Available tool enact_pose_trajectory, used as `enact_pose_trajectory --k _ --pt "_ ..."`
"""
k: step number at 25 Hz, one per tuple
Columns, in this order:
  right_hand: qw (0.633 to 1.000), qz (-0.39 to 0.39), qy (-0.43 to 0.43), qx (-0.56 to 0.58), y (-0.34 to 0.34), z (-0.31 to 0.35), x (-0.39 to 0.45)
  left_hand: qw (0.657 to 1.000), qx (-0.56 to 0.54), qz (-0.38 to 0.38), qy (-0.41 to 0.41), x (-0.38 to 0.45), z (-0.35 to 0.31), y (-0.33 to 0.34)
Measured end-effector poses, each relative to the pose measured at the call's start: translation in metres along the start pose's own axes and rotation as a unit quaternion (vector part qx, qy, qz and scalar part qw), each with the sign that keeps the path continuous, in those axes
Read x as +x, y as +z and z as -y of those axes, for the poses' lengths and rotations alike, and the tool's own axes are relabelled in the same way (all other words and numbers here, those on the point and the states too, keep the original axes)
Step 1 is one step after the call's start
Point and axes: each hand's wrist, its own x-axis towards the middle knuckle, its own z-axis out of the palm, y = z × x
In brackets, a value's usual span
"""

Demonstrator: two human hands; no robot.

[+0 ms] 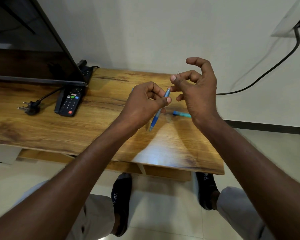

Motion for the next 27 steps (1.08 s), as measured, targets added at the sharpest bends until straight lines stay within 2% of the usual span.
enact_pose_trajectory --k 8,27 --pt "0.998 0.034 -0.004 -0.053 0.0018 -0.0032 -0.0007 1.0 -0.019 -0.006 -0.001 0.0 -0.0009 -0.0015" --pt "0.998 0.061 0.022 -0.025 0.0001 -0.002 -0.0009 0.999 -0.044 -0.017 -0.021 0.0022 0.0016 -0.0048"
